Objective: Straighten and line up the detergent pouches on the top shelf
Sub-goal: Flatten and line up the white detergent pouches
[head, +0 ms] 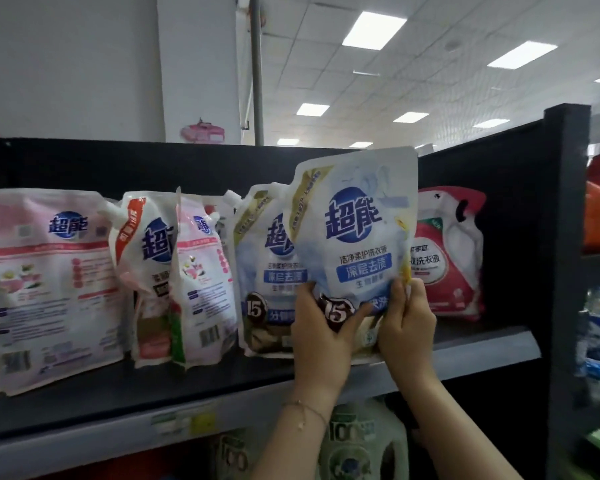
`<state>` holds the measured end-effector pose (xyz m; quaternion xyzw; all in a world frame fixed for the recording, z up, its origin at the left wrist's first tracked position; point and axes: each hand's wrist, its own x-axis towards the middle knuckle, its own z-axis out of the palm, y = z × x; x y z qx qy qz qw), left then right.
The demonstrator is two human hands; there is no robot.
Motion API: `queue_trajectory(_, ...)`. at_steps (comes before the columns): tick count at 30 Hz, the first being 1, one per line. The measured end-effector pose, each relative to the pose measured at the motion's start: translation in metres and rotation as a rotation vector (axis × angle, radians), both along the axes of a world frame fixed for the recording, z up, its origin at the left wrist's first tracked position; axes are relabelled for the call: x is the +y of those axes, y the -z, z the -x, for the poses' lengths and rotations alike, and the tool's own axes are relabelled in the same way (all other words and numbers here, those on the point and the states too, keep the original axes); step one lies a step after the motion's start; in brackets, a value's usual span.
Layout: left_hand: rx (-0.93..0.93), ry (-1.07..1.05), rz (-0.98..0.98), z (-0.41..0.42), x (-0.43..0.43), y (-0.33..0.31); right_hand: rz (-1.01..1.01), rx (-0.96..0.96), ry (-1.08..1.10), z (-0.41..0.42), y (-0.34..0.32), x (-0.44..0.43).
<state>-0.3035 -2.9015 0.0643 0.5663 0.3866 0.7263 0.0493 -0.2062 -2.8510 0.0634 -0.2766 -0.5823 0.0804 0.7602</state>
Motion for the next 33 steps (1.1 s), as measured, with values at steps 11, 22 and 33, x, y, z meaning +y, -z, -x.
queue_trajectory(11,0.339,-0.228,0.158,-0.03,0.067,-0.016,0.242,-0.123,0.174,-0.033,-0.012,0.078)
queue_trajectory(22,0.174,-0.099,0.226,-0.019,0.056,-0.023,0.641,-0.572,-0.35,-0.075,-0.041,0.057)
queue_trajectory(33,0.295,-0.33,0.156,-0.016,0.063,-0.027,0.638,-0.899,-0.133,-0.048,-0.01,0.061)
